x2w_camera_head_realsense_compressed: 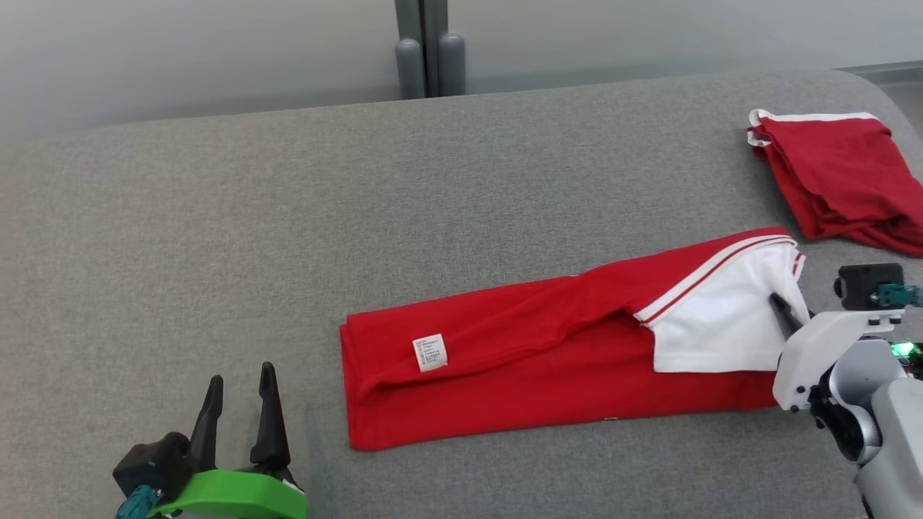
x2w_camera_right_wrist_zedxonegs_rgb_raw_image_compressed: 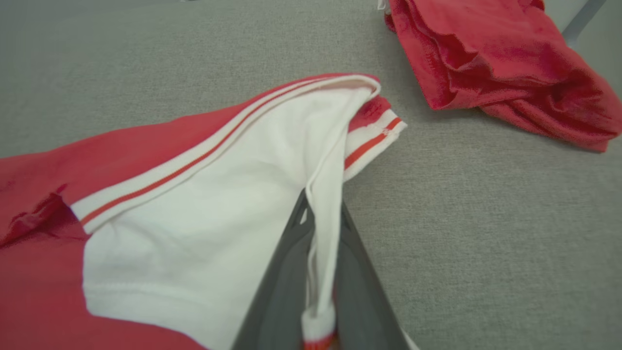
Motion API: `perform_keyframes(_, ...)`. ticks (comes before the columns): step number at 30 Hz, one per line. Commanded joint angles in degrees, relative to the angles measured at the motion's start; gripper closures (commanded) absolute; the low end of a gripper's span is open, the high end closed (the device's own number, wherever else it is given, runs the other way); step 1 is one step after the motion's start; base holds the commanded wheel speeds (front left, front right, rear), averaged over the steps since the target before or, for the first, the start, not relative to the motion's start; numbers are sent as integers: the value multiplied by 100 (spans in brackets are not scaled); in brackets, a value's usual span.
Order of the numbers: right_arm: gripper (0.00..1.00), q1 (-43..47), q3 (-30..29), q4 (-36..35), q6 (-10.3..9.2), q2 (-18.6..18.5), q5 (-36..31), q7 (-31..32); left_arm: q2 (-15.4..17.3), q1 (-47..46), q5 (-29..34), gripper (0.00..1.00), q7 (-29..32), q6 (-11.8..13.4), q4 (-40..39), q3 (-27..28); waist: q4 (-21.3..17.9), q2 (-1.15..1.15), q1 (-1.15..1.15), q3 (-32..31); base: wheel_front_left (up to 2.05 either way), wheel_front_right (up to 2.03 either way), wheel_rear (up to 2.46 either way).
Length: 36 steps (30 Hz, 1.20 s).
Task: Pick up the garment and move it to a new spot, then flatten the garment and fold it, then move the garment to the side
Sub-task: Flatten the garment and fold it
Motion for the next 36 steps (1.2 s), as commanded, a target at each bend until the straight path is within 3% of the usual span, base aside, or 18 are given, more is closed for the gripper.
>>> perform_keyframes(1, 100, 109, -125, -128, -7, -103, 0, 27, 5, -101, 34, 0, -17, -24, -19, 2, -206, 0, 0, -52, 0, 0, 0)
perform_keyframes(10, 100, 363, -345, -1022, -7, 84, 83, 259, -24, -141, 61, 0, -17, -43, 44, -39, -324, 0, 0, -39, 0, 0, 0)
perform_keyframes(20, 100, 248, 853, -1877, -7, 791, 368, 327, -36, -198, 68, 0, -17, -78, 121, -37, -86, 0, 0, -61, 0, 0, 0)
perform_keyframes(26, 100, -43, 1787, -1576, -7, 1199, 661, 215, -43, -234, 69, 0, -17, -95, 163, -99, 97, 0, 0, -63, 0, 0, 0)
perform_keyframes(36, 100, -787, 3040, -327, -6, 1269, 1381, -112, -48, -384, -44, 0, -17, -144, 290, -365, 630, 0, 0, -56, 0, 0, 0)
